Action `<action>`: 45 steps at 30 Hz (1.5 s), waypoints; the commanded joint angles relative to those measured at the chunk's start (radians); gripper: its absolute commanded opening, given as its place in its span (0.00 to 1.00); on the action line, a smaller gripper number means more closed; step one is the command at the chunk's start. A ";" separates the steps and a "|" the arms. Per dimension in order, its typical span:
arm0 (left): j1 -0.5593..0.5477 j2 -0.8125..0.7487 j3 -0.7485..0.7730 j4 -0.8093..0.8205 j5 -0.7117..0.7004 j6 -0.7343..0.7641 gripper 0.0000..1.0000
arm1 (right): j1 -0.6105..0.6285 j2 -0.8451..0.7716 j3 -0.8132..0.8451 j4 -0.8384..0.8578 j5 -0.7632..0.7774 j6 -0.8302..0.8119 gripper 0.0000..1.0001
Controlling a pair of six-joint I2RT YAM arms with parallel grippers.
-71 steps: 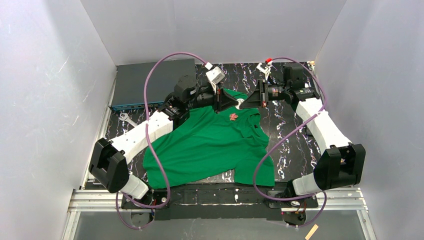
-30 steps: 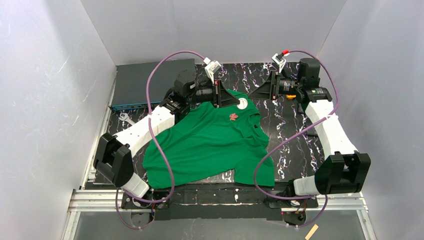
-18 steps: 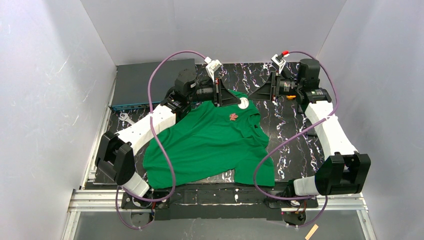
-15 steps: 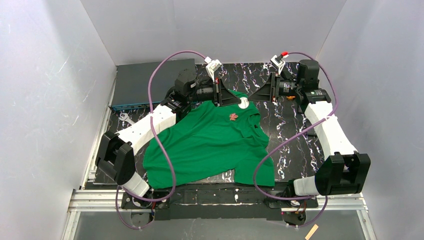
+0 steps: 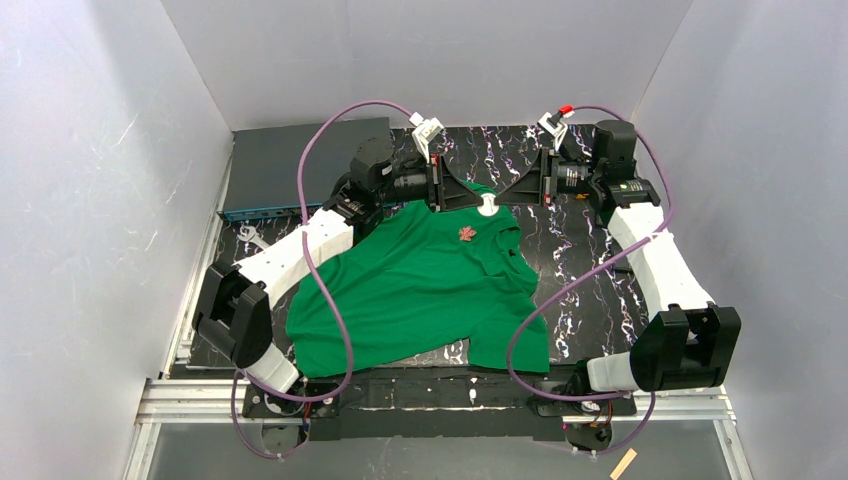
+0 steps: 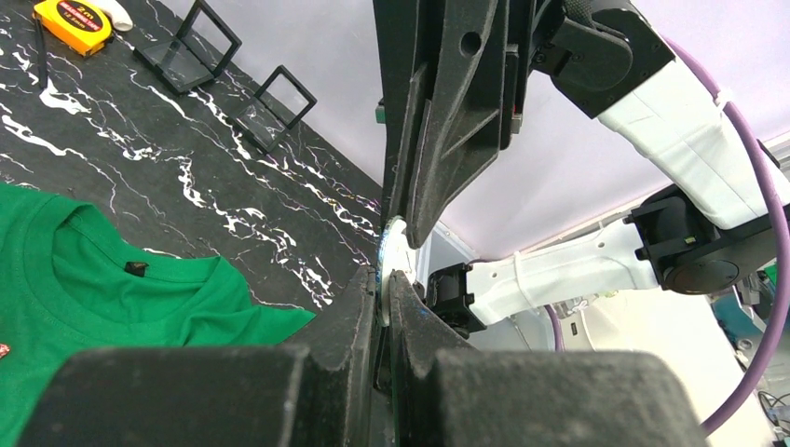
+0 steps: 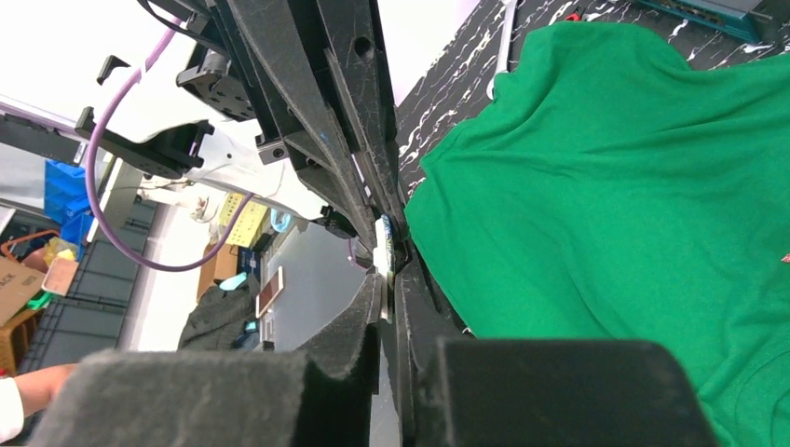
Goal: Remove the brooch from the garment
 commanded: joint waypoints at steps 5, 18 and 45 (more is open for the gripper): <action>0.007 -0.016 0.016 0.025 -0.011 0.052 0.24 | 0.005 -0.018 0.024 -0.001 0.018 -0.007 0.01; 0.134 -0.136 0.025 -0.461 -0.202 0.405 0.98 | -0.095 0.065 0.197 -0.531 0.190 -0.421 0.01; 0.227 -0.127 0.229 -0.950 -0.642 0.618 0.98 | -0.154 0.518 0.409 -0.432 1.641 -1.001 0.01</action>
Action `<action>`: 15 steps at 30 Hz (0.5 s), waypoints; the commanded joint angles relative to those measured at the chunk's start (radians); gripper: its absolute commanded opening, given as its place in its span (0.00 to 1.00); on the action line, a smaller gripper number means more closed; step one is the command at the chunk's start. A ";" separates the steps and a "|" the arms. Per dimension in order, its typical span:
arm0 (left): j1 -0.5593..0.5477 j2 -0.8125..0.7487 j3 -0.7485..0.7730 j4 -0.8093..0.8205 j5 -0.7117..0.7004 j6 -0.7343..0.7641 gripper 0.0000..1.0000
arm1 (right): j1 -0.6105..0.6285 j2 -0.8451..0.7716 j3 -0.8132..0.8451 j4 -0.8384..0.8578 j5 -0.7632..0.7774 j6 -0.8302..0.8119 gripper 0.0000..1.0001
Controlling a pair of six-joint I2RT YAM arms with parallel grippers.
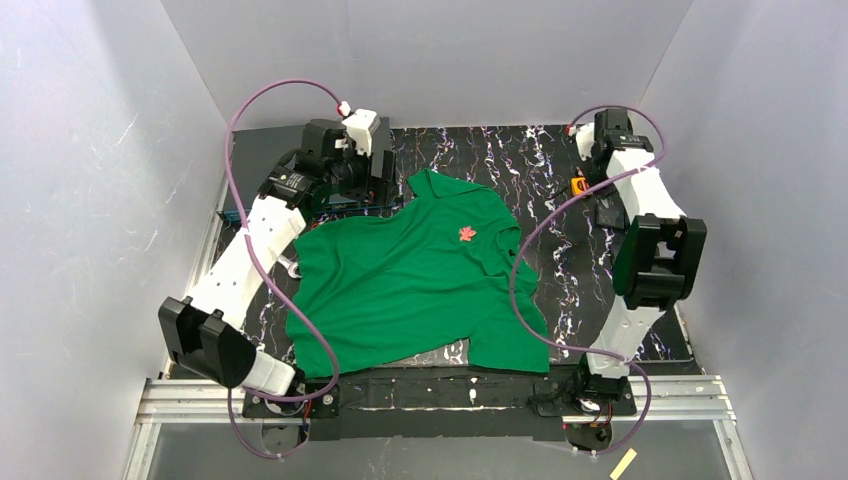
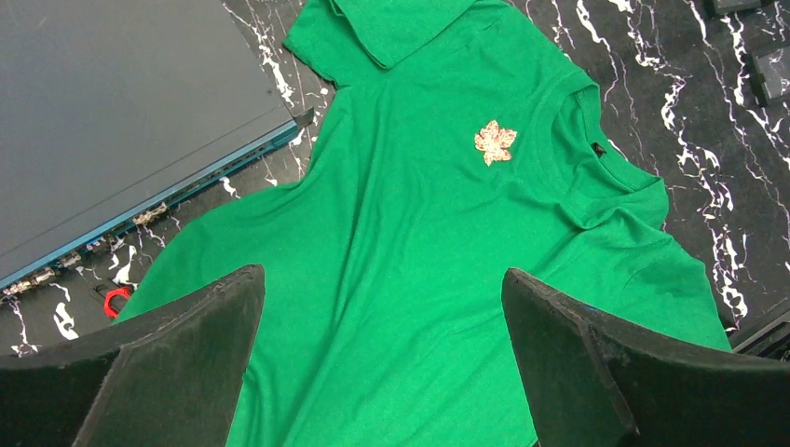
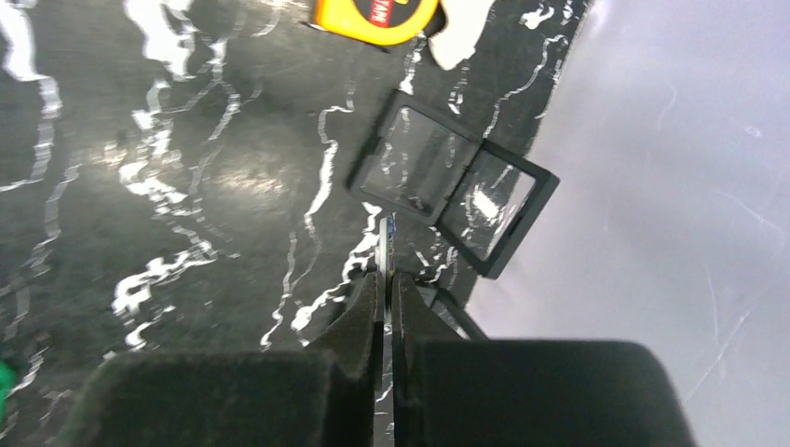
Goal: Remove the brooch from the garment
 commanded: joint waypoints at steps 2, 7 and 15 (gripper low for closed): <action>0.004 0.030 0.037 -0.025 -0.018 -0.006 0.98 | -0.004 0.077 0.033 0.085 0.211 -0.066 0.01; 0.004 0.040 0.039 -0.009 -0.009 -0.024 0.98 | -0.005 0.125 0.026 0.131 0.252 -0.076 0.01; 0.005 0.040 0.038 -0.001 -0.019 -0.026 0.98 | -0.014 0.163 -0.024 0.176 0.297 -0.076 0.01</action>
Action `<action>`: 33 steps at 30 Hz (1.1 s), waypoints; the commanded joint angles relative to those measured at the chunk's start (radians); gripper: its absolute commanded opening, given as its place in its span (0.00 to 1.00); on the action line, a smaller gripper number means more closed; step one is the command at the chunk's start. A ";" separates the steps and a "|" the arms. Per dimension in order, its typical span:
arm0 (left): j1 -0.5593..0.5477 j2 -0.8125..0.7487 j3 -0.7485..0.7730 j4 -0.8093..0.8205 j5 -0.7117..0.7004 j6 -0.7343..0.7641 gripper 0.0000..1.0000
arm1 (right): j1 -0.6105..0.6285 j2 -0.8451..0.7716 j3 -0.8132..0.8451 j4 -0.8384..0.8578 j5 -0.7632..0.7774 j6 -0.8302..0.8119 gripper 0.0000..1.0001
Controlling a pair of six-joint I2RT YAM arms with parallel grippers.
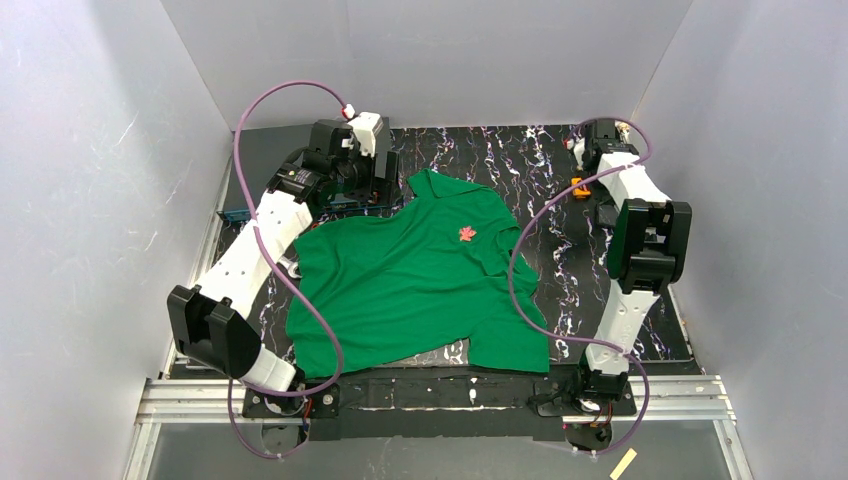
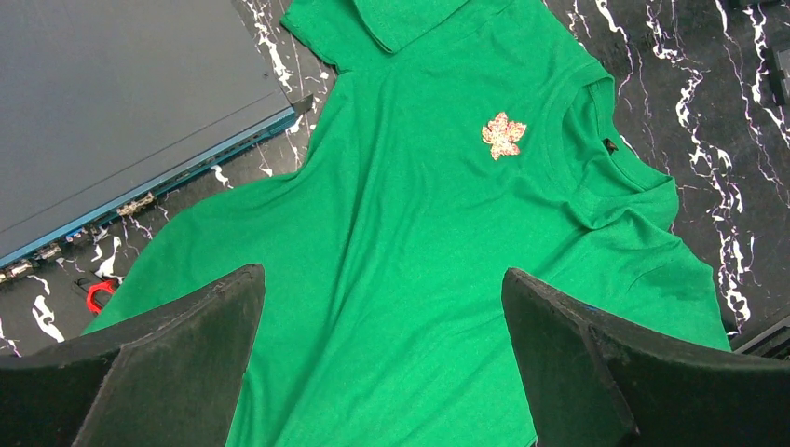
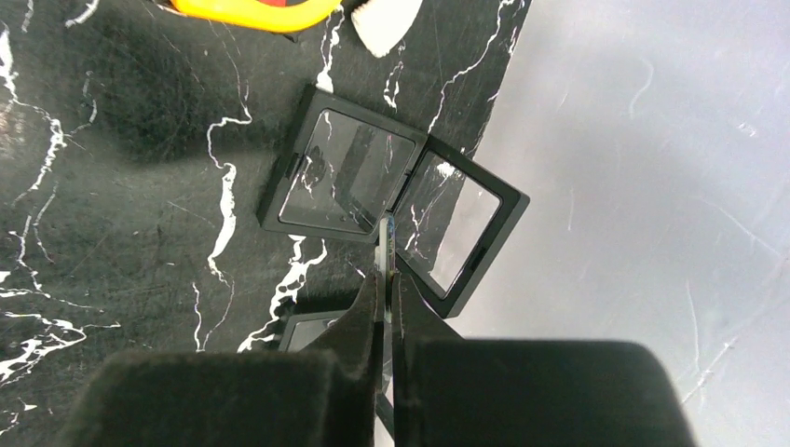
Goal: Remove the brooch from the garment
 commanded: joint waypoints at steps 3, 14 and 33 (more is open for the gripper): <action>0.006 -0.020 0.032 0.004 -0.012 -0.003 0.98 | -0.015 0.019 -0.021 0.085 0.048 -0.006 0.01; 0.007 -0.020 0.032 -0.001 -0.023 0.008 0.98 | -0.039 0.098 0.027 0.111 0.038 -0.003 0.01; 0.012 -0.002 0.034 0.000 0.000 0.009 0.98 | -0.039 0.129 0.063 0.086 -0.012 0.031 0.30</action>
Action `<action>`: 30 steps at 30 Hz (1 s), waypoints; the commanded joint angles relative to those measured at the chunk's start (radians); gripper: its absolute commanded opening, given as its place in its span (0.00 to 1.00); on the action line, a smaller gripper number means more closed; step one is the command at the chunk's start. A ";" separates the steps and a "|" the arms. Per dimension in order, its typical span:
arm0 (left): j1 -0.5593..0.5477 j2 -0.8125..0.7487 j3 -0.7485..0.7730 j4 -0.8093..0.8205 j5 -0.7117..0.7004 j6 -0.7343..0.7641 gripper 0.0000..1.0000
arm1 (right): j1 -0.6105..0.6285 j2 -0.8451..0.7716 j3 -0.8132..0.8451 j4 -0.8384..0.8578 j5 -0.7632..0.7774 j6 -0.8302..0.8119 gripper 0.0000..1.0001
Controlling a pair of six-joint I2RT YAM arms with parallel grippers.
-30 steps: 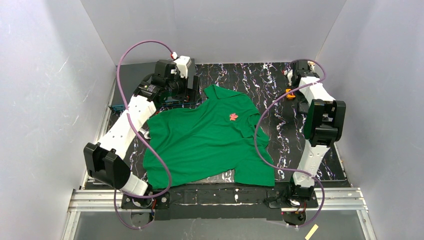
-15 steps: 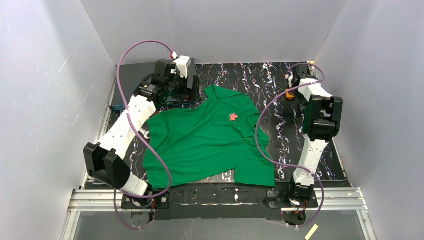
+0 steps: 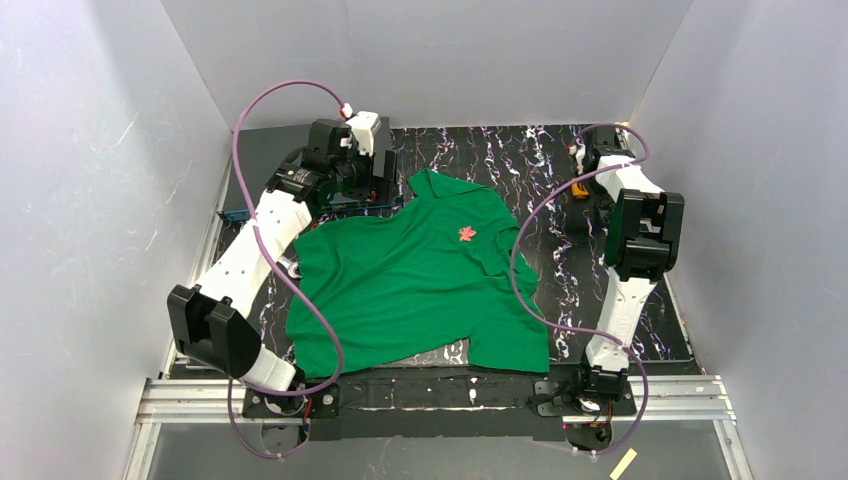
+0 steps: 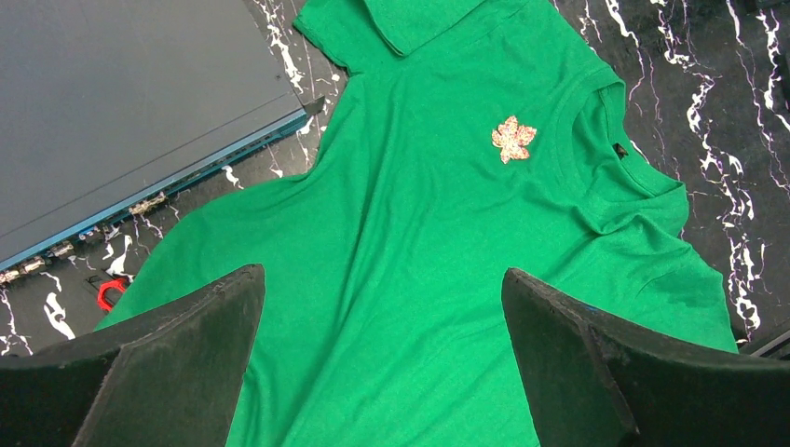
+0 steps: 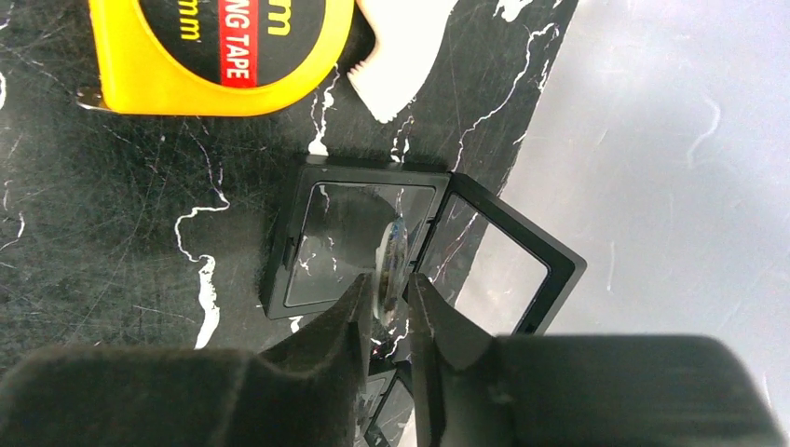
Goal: Remove the brooch from the garment
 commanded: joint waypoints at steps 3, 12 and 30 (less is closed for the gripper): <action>0.005 -0.001 0.034 -0.005 0.027 0.003 0.98 | -0.004 -0.007 0.043 -0.013 -0.044 0.021 0.32; 0.004 0.008 0.049 -0.041 0.097 0.027 0.98 | -0.004 -0.024 0.042 -0.052 -0.138 0.042 0.43; 0.005 0.012 -0.008 -0.061 0.333 0.092 0.98 | 0.161 -0.344 -0.047 -0.105 -0.927 0.068 0.67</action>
